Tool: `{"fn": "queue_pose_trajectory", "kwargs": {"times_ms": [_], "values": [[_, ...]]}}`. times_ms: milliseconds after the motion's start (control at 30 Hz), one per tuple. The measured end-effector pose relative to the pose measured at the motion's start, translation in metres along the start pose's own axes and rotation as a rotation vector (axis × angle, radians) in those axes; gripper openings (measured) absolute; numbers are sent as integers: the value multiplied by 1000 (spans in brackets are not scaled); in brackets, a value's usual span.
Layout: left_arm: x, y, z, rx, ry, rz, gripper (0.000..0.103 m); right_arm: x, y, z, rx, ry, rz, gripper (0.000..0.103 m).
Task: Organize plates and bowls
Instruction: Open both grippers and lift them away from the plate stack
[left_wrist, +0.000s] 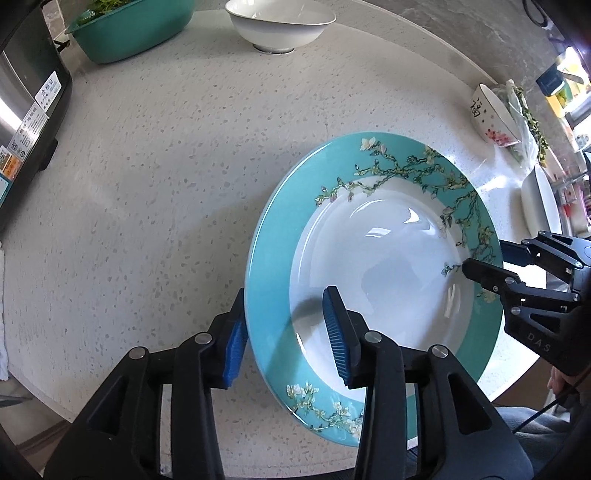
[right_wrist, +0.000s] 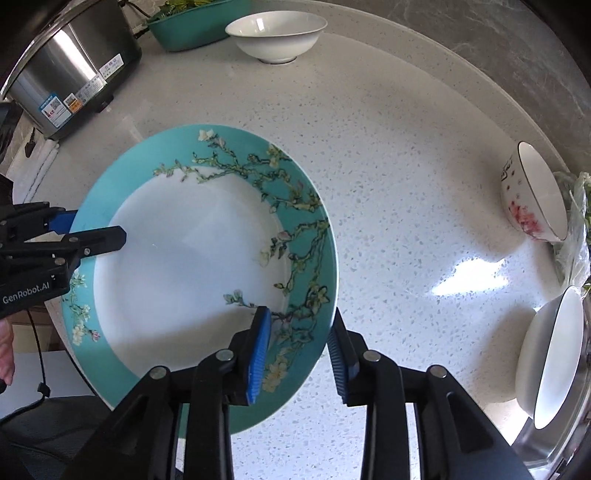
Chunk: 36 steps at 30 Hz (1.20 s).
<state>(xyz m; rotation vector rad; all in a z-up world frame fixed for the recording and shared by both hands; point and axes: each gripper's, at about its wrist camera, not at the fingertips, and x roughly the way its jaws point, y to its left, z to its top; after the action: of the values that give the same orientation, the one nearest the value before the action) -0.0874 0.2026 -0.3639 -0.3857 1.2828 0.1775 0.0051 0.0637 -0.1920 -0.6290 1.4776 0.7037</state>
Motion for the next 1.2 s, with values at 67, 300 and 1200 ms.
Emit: {"fn": "queue_pose_trajectory", "kwargs": {"times_ms": [67, 300, 1200], "values": [[0, 1, 2, 3, -3, -2, 37, 1, 0, 3, 10, -4, 0, 34], [0, 5, 3, 6, -7, -12, 39, 1, 0, -1, 46, -12, 15, 37], [-81, -88, 35, 180, -273, -186, 103, -63, -121, -99, 510, -211, 300, 101]]}}
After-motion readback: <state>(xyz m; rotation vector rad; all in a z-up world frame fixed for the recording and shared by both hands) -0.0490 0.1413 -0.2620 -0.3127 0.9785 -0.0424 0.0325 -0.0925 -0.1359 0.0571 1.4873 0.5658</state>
